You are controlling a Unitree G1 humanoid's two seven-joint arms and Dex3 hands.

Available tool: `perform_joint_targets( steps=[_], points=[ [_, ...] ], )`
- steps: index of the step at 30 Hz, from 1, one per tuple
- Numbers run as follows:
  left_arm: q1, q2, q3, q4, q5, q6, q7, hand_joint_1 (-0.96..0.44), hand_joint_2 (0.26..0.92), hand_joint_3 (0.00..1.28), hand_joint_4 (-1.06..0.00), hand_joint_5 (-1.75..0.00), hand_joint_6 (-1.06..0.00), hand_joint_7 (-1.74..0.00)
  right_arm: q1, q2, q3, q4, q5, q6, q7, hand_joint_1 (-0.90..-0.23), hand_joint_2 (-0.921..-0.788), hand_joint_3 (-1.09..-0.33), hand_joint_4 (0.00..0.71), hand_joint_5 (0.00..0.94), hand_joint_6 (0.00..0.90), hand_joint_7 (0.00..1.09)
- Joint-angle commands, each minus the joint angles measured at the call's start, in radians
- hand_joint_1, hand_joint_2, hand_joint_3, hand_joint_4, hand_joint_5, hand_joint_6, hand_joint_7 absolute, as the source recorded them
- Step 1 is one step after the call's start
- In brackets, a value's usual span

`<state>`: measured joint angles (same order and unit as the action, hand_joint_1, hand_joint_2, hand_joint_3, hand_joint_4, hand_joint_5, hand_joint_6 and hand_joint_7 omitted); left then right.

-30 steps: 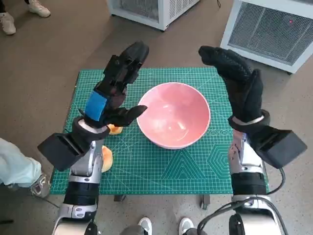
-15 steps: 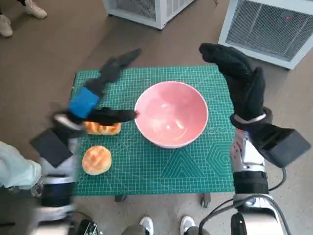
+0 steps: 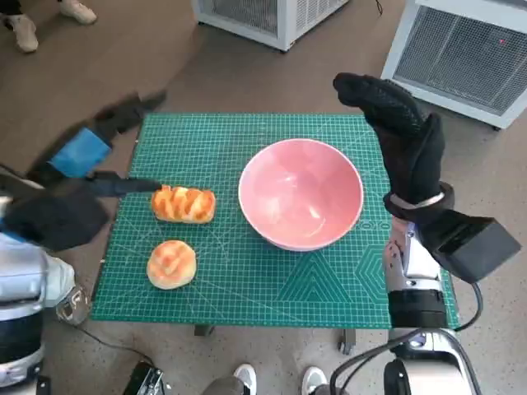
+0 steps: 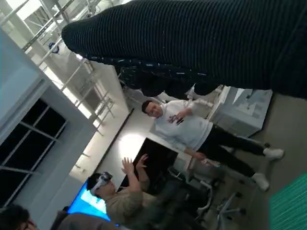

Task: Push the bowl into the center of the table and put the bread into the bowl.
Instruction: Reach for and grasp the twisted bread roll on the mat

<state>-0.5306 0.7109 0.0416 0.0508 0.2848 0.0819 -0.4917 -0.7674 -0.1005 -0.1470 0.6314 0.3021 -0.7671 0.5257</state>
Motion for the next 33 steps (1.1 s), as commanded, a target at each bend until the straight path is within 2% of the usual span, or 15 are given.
perform_joint_targets(
  steps=[1,15,25,33],
  points=[
    [-0.014,0.022,-0.062,0.016,0.058,0.041,-0.022,-0.17,0.73,0.01,-0.18,0.0,-0.33,-0.03,0.012,0.007,0.003,0.013,-0.002,0.016,-0.005,-0.745,-0.921,-0.722,0.217,0.0,0.064,0.5],
    [-0.09,0.004,-0.206,0.129,0.185,0.088,-0.046,-0.2,0.744,0.01,-0.18,0.0,-0.34,-0.01,0.006,0.006,0.0,0.027,-0.001,0.02,-0.005,-0.751,-0.921,-0.724,0.216,0.0,0.056,0.52],
    [-0.149,-0.061,-0.288,0.241,0.258,0.144,-0.009,-0.16,0.745,0.0,-0.18,0.0,-0.35,-0.01,0.008,0.005,0.0,0.027,-0.004,0.021,-0.009,-0.75,-0.921,-0.725,0.215,0.0,0.051,0.53],
    [-0.235,-0.113,-0.377,0.455,0.342,0.165,0.031,-0.12,0.743,0.01,-0.18,0.0,-0.36,-0.01,0.011,0.002,-0.002,0.02,-0.001,0.026,-0.01,-0.749,-0.921,-0.724,0.216,0.001,0.05,0.53]
  ],
)
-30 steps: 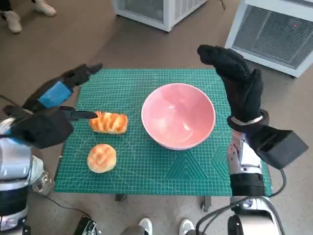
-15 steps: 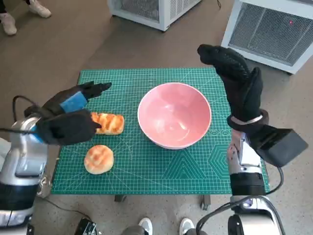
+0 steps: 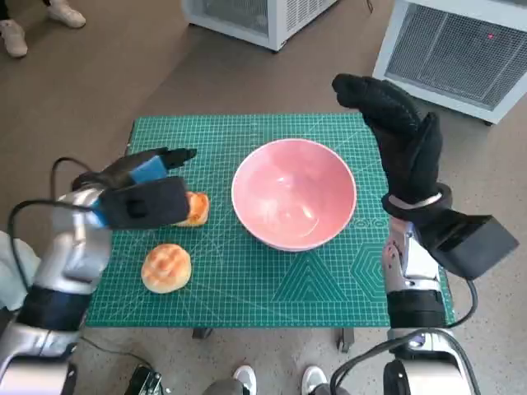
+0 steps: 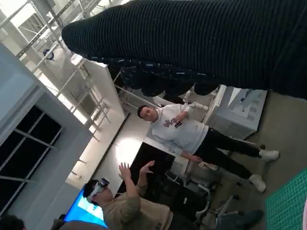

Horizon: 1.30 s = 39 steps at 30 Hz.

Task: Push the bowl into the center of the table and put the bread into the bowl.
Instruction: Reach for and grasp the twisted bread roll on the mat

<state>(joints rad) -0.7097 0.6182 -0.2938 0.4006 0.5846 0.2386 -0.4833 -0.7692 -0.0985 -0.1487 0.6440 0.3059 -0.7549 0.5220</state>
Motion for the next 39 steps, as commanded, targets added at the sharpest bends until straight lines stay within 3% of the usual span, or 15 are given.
perform_joint_targets(
  steps=[1,12,21,22,27,28,30,31,32,34,35,39],
  points=[
    [-0.065,-0.024,-0.049,0.126,0.048,0.007,0.026,-0.12,0.744,0.01,-0.18,0.0,-0.36,-0.01,0.013,0.0,-0.001,0.008,-0.005,0.015,-0.006,-0.749,-0.921,-0.723,0.216,0.001,0.05,0.53],
    [-0.176,-0.082,-0.125,0.418,0.082,-0.045,0.065,-0.09,0.744,0.0,-0.2,-0.01,-0.37,-0.01,0.015,-0.002,-0.003,0.004,-0.003,0.017,-0.006,-0.74,-0.921,-0.72,0.217,0.001,0.05,0.53],
    [-0.217,-0.127,-0.161,0.596,0.089,-0.141,0.156,-0.02,0.749,0.01,-0.28,-0.03,-0.45,-0.03,0.015,-0.002,-0.003,0.004,-0.004,0.018,-0.011,-0.727,-0.921,-0.721,0.214,0.0,0.05,0.53],
    [-0.22,-0.132,-0.17,0.613,0.096,-0.152,0.173,-0.01,0.753,0.01,-0.3,-0.03,-0.46,-0.04,0.015,-0.001,-0.003,0.004,-0.005,0.018,-0.012,-0.726,-0.921,-0.721,0.214,0.0,0.05,0.53],
    [-0.234,-0.145,-0.208,0.677,0.124,-0.19,0.236,0.04,0.802,0.02,-0.67,-0.11,-0.6,-0.05,0.017,0.003,0.001,-0.003,-0.008,0.02,-0.017,-0.728,-0.921,-0.722,0.213,0.0,0.05,0.53],
    [-0.235,-0.146,-0.221,0.685,0.136,-0.197,0.253,0.05,0.806,0.03,-0.69,-0.12,-0.61,-0.06,0.018,0.003,0.001,-0.004,-0.008,0.019,-0.018,-0.728,-0.921,-0.722,0.213,0.0,0.05,0.53],
    [-0.237,-0.148,-0.24,0.7,0.154,-0.21,0.283,0.05,0.822,0.02,-0.76,-0.22,-0.69,-0.08,0.019,0.002,0.001,-0.006,-0.008,0.019,-0.018,-0.728,-0.921,-0.722,0.213,0.0,0.05,0.53],
    [-0.237,-0.149,-0.247,0.706,0.161,-0.216,0.295,0.17,0.858,0.05,-0.73,-0.59,-0.74,-0.11,0.02,0.002,0.001,-0.007,-0.008,0.019,-0.018,-0.728,-0.921,-0.722,0.213,0.0,0.05,0.53],
    [-0.238,-0.15,-0.256,0.712,0.17,-0.222,0.309,0.24,0.88,0.06,-0.7,-0.83,-0.78,-0.13,0.021,0.002,0.001,-0.008,-0.008,0.019,-0.018,-0.729,-0.921,-0.722,0.213,0.0,0.05,0.53],
    [-0.24,-0.151,-0.272,0.725,0.185,-0.233,0.333,0.12,0.9,0.08,-0.69,-1.04,-0.69,-0.6,0.022,0.002,0.002,-0.01,-0.008,0.019,-0.019,-0.729,-0.921,-0.722,0.213,0.0,0.05,0.53],
    [-0.24,-0.152,-0.277,0.731,0.191,-0.239,0.343,0.08,0.907,0.07,-0.69,-1.12,-0.68,-0.77,0.023,0.002,0.002,-0.012,-0.008,0.019,-0.019,-0.729,-0.921,-0.722,0.213,0.0,0.05,0.53],
    [-0.243,-0.154,-0.295,0.757,0.206,-0.263,0.38,0.02,0.916,0.05,-0.67,-1.18,-0.7,-1.01,0.025,0.002,0.002,-0.016,-0.008,0.02,-0.02,-0.728,-0.921,-0.722,0.213,0.0,0.05,0.53]
  ],
)
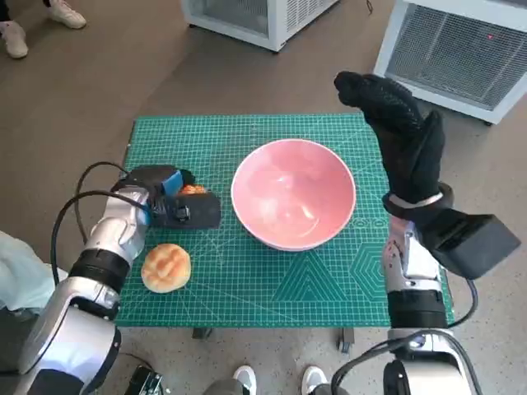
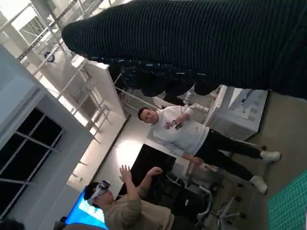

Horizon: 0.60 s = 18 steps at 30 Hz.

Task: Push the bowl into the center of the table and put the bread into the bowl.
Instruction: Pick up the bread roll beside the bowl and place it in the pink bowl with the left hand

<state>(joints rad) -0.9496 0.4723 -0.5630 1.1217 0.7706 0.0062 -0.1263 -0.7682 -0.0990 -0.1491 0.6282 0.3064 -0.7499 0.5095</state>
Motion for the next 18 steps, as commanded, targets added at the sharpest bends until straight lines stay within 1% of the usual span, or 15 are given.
perform_joint_targets(
  steps=[1,6,10,16,18],
  points=[
    [-0.003,-0.007,-0.029,0.041,0.022,-0.04,0.035,0.01,0.916,0.05,-0.67,-1.18,-0.71,-1.03,0.024,0.003,0.002,0.0,-0.008,0.014,-0.008,-0.728,-0.921,-0.722,0.213,0.0,0.05,0.53],
    [-0.007,-0.006,-0.033,0.066,0.022,-0.072,0.07,0.0,0.916,0.03,-0.65,-1.15,-0.74,-1.09,0.025,0.002,0.003,0.0,-0.011,0.012,-0.01,-0.726,-0.921,-0.722,0.213,0.0,0.05,0.53],
    [-0.01,-0.001,-0.021,0.064,0.01,-0.087,0.077,0.0,0.915,0.03,-0.67,-1.1,-0.73,-1.14,0.028,0.001,0.004,-0.007,-0.01,0.013,-0.011,-0.725,-0.921,-0.722,0.213,0.0,0.05,0.53],
    [-0.034,0.008,0.006,0.043,-0.015,-0.083,0.062,0.0,0.913,0.03,-0.7,-1.07,-0.73,-1.15,0.031,0.001,0.004,-0.011,-0.008,0.015,-0.009,-0.725,-0.921,-0.723,0.213,0.0,0.049,0.54],
    [-0.048,0.021,0.024,0.004,-0.029,-0.075,0.041,0.0,0.913,0.03,-0.7,-1.08,-0.73,-1.14,0.033,0.001,0.005,-0.013,-0.009,0.016,-0.01,-0.725,-0.921,-0.723,0.213,0.0,0.049,0.54]
  ],
)
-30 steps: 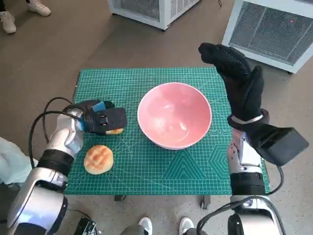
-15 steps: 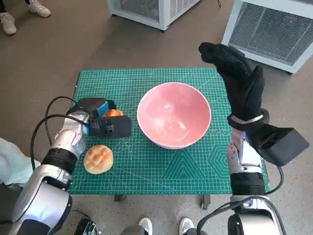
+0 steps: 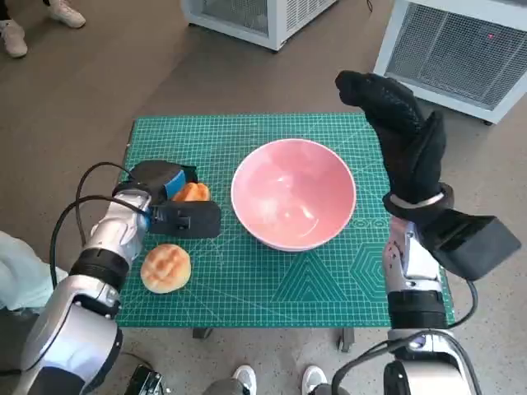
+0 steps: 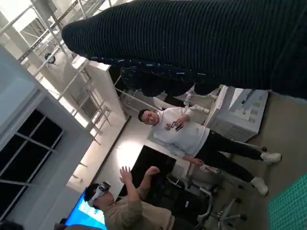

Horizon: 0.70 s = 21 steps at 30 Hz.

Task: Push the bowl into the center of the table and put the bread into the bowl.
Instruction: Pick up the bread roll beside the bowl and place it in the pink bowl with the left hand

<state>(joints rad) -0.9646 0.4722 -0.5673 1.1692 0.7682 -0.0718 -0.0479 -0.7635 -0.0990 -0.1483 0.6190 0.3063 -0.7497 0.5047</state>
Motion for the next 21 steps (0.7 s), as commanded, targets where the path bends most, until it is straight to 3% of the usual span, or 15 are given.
perform_joint_targets(
  steps=[1,6,11,21],
  points=[
    [-0.036,0.033,0.042,-0.085,-0.036,0.007,-0.053,0.0,0.912,0.03,-0.71,-1.08,-0.73,-1.14,0.029,0.001,0.004,-0.005,-0.009,0.016,-0.005,-0.725,-0.921,-0.723,0.213,0.0,0.049,0.54],
    [-0.002,0.082,0.13,-0.329,-0.089,0.036,-0.106,0.0,0.914,0.03,-0.71,-1.14,-0.72,-1.08,0.03,-0.001,0.004,-0.01,-0.007,0.019,-0.004,-0.727,-0.921,-0.722,0.214,0.0,0.047,0.54],
    [0.043,0.114,0.217,-0.556,-0.132,0.033,-0.108,0.0,0.914,0.03,-0.72,-1.12,-0.71,-1.09,0.028,-0.001,0.004,-0.008,-0.006,0.02,-0.002,-0.73,-0.921,-0.722,0.214,0.0,0.046,0.54],
    [0.049,0.11,0.294,-0.836,-0.163,0.034,-0.14,0.0,0.915,0.03,-0.74,-1.07,-0.69,-1.14,0.028,0.001,0.007,-0.009,-0.01,0.023,-0.004,-0.727,-0.921,-0.722,0.213,0.0,0.044,0.54]
  ],
)
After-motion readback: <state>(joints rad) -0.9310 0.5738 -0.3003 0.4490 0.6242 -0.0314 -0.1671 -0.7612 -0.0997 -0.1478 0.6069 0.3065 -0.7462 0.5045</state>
